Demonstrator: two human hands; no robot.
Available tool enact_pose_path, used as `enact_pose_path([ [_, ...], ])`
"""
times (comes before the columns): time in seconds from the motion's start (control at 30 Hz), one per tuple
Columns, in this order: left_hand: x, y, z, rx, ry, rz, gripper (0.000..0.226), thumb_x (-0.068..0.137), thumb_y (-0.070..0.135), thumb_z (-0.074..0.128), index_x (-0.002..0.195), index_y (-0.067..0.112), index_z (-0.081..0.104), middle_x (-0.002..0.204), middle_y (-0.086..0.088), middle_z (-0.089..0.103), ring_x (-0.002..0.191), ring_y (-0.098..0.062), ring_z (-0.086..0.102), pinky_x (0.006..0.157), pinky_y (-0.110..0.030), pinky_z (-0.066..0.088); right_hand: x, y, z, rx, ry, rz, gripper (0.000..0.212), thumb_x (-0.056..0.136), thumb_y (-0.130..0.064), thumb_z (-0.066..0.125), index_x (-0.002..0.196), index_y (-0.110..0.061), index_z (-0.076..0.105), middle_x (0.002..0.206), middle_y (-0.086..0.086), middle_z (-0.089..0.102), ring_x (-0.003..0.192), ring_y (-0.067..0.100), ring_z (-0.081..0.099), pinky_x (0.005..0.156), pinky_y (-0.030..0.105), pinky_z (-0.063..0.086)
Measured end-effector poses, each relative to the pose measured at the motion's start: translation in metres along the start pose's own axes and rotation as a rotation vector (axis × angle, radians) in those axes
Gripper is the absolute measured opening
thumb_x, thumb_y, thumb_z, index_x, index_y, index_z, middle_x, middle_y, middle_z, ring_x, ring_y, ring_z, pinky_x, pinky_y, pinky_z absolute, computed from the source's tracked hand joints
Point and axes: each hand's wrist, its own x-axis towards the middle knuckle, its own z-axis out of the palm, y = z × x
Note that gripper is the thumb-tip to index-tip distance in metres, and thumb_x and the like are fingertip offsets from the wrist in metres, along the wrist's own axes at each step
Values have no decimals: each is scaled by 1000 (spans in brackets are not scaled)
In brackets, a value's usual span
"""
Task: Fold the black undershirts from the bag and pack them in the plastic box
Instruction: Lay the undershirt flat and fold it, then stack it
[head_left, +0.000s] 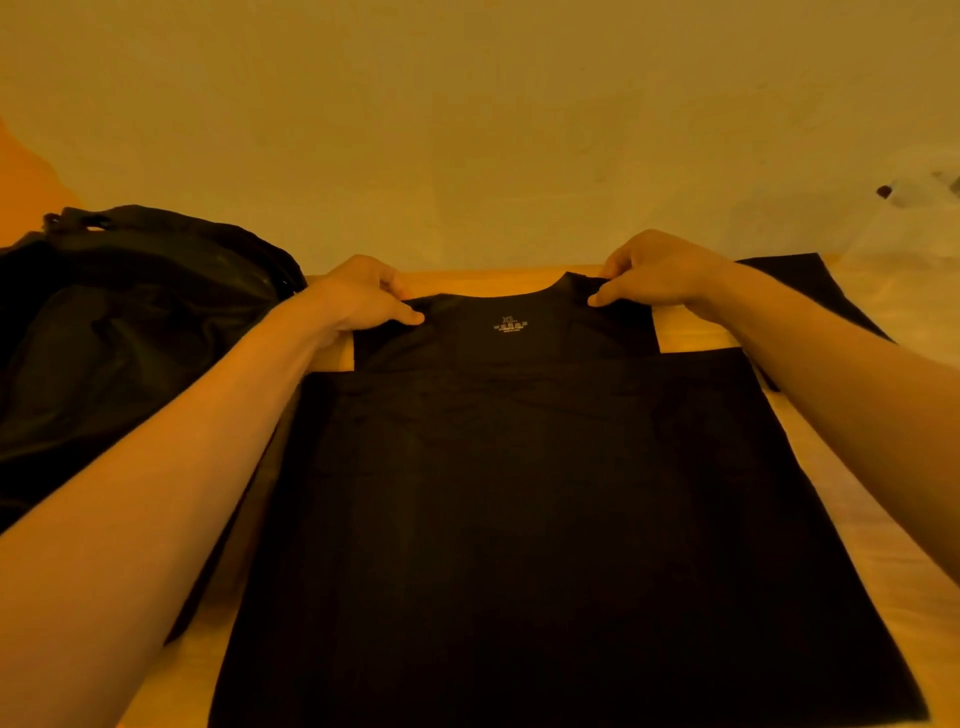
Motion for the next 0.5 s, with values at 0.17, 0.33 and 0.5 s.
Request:
enact_pose_path([
  [0.17,-13,0,-9,-178,60,15,21,80,13,85,85,18,66,97,0,66,89,-12,60,68,-22,47,-9,5,-6,92,50,-50,14,88,-26,76,93,-14,72,103,5,68,103,21,62,84,32,48],
  [0.33,-44,-6,-17,-220,193,171,18,77,15,87,90,11,75,80,-2,69,70,-7,62,60,-15,50,-36,10,-10,141,177,-153,16,87,-30,77,92,-17,71,92,1,69,82,7,59,66,20,42],
  [0.5,-79,-17,-10,-133,313,297,16,75,22,88,80,13,75,80,1,69,73,-8,63,70,-26,55,-74,15,-2,90,350,-331,16,80,-33,82,85,-19,74,79,-1,70,75,7,65,67,19,48],
])
